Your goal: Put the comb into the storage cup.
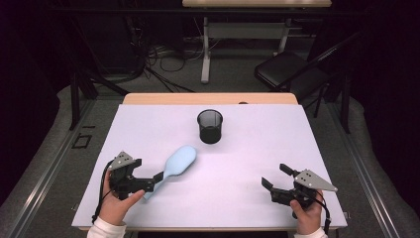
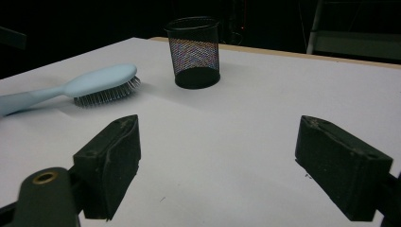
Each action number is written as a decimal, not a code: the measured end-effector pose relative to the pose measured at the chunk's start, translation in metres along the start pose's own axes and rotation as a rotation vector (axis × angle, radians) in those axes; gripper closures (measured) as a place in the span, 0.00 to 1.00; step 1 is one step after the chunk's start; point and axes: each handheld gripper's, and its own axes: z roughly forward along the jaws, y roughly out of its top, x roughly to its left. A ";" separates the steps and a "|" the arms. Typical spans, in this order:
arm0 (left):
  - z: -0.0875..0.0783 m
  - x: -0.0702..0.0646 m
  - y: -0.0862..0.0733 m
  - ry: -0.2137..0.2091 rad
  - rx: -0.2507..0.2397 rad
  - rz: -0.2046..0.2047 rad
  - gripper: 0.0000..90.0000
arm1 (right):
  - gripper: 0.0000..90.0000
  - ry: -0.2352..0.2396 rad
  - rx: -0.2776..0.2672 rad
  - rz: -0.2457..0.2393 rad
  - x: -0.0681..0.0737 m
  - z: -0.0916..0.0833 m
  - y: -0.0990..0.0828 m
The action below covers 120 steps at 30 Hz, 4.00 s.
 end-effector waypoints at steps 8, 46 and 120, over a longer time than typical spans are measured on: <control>-0.002 0.000 0.005 0.012 0.028 0.019 0.01 | 0.16 0.002 0.005 0.008 0.001 0.001 -0.001; 0.000 0.007 0.045 0.011 0.259 0.089 0.01 | 0.16 0.009 0.013 0.007 0.002 0.003 -0.002; 0.079 -0.002 0.051 0.059 0.731 0.190 0.10 | 0.16 0.017 0.017 -0.003 0.004 0.005 -0.003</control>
